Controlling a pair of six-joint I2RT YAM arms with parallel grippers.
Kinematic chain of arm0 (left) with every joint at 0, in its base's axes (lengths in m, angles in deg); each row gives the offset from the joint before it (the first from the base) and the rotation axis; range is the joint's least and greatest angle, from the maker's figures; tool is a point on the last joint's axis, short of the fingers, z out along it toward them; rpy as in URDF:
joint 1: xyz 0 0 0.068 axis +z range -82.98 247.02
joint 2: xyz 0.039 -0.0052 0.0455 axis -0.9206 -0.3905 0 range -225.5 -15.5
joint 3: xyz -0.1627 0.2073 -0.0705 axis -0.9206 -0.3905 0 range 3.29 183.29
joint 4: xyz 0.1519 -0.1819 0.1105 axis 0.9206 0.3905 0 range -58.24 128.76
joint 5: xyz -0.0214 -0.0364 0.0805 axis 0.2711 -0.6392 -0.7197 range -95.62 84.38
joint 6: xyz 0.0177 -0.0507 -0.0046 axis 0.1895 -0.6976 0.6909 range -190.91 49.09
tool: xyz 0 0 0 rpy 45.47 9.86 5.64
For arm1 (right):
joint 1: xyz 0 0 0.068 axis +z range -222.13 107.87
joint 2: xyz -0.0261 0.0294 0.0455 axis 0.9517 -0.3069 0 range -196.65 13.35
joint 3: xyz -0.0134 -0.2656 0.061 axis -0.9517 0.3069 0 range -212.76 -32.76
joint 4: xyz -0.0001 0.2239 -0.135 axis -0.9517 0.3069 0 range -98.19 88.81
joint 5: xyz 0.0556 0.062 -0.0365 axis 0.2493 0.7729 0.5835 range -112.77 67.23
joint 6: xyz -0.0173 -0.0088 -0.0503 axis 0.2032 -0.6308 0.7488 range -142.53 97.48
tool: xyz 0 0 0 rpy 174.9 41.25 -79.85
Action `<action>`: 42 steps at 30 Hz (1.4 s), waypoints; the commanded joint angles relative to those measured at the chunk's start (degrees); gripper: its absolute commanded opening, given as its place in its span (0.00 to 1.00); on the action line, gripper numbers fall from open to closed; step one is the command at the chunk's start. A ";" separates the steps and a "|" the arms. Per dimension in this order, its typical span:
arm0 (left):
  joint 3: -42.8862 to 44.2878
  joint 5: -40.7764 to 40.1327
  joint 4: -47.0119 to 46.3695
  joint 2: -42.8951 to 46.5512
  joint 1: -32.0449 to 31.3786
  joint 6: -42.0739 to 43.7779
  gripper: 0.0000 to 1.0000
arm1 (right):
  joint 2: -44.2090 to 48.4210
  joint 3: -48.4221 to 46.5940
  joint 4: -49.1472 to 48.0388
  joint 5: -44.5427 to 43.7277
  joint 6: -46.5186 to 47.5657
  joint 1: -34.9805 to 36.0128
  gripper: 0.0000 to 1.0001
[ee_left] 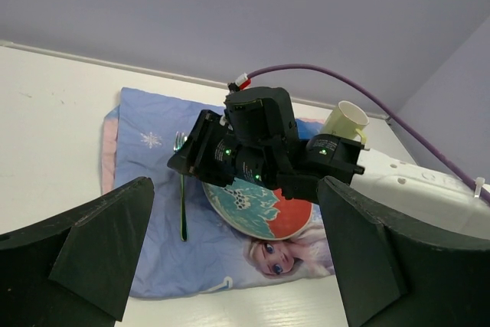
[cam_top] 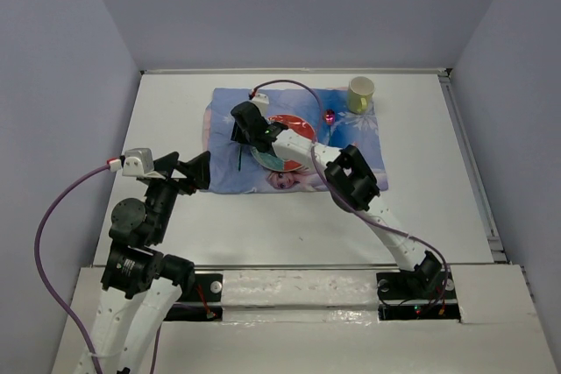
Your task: Set the dinner table for one person
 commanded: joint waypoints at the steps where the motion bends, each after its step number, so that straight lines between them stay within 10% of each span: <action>1: 0.26 0.21 -3.04 -0.95 -0.07 0.27 0.99 | 0.76 -3.05 -0.30 0.76 1.01 -0.04 0.49; 10: 0.53 0.03 -2.51 -1.48 1.08 0.79 0.99 | 12.78 1.16 -1.43 4.18 3.29 -0.04 0.54; 28: -0.53 -1.20 -2.51 2.82 2.92 2.46 0.99 | 86.15 70.28 -16.03 20.44 20.87 0.49 0.51; 29: -0.61 -0.94 -2.51 2.82 3.01 2.46 0.99 | 90.37 72.86 -15.94 20.44 21.66 0.49 0.55; 30: -0.70 -0.76 -2.42 2.74 3.01 2.55 0.99 | 98.07 75.24 -14.81 18.70 21.93 0.49 0.90; 31: -0.79 -0.76 -2.42 2.65 3.01 2.55 0.99 | 101.54 77.26 -13.49 17.64 22.36 0.49 0.99; 42: -1.41 1.00 -3.83 2.74 3.19 2.82 0.99 | 127.67 89.67 -1.62 8.06 22.10 0.49 1.00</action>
